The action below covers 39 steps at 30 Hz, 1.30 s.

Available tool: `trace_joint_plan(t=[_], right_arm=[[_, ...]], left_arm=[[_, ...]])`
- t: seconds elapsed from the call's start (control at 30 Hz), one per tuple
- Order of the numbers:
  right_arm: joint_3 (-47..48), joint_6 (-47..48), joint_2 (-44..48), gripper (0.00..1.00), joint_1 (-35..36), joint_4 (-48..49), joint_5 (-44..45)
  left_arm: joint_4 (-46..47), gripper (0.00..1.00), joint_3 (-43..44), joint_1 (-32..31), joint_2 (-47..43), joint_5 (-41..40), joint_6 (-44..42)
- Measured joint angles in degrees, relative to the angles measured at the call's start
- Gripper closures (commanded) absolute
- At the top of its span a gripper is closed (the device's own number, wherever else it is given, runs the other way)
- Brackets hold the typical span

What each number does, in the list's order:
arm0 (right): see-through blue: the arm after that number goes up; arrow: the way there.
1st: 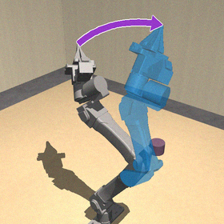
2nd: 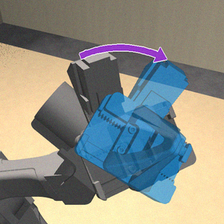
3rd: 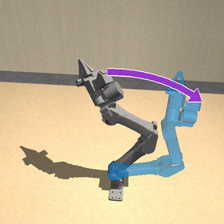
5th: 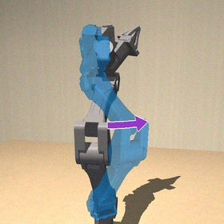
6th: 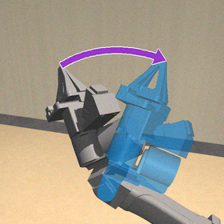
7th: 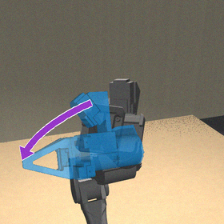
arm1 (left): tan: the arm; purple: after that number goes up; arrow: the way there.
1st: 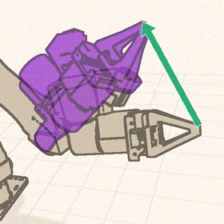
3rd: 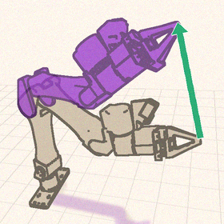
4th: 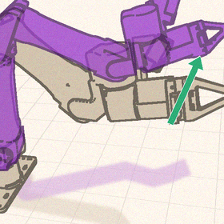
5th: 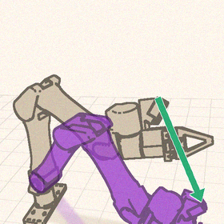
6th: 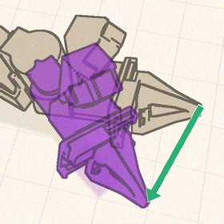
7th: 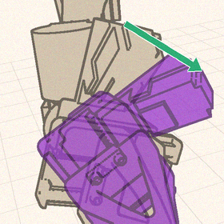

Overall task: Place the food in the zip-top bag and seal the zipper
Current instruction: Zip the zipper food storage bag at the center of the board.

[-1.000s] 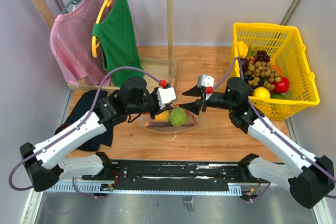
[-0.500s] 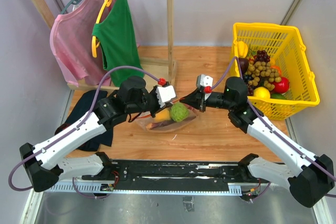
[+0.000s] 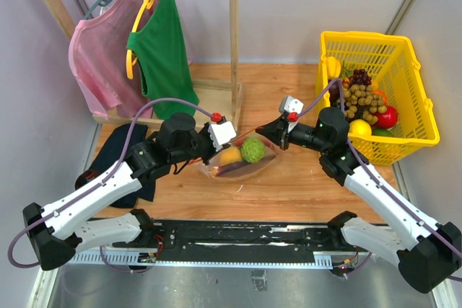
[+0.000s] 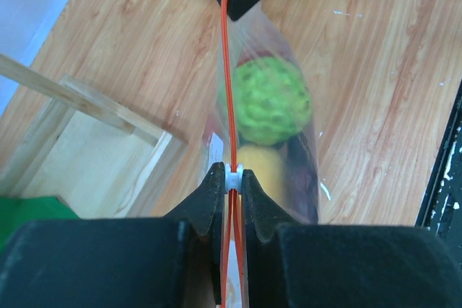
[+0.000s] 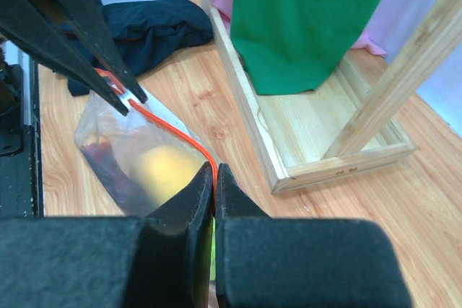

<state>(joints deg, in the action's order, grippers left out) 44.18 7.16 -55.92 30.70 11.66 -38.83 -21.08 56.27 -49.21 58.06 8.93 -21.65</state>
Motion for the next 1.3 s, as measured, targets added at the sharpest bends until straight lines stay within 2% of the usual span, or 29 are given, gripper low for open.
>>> trace_joint_plan(t=[0.4, 1.3], right_arm=[[-1.8, -3.8, 2.0, 0.99, -4.5, 0.1, 4.5], [-5.5, -13.0, 4.4, 0.99, -15.4, 0.4, 12.5]], left_arm=[[0.9, 1.0, -2.2, 0.0, -1.1, -3.1, 0.2], [1.3, 1.0, -2.7, 2.6, -1.1, -2.6, 1.5]])
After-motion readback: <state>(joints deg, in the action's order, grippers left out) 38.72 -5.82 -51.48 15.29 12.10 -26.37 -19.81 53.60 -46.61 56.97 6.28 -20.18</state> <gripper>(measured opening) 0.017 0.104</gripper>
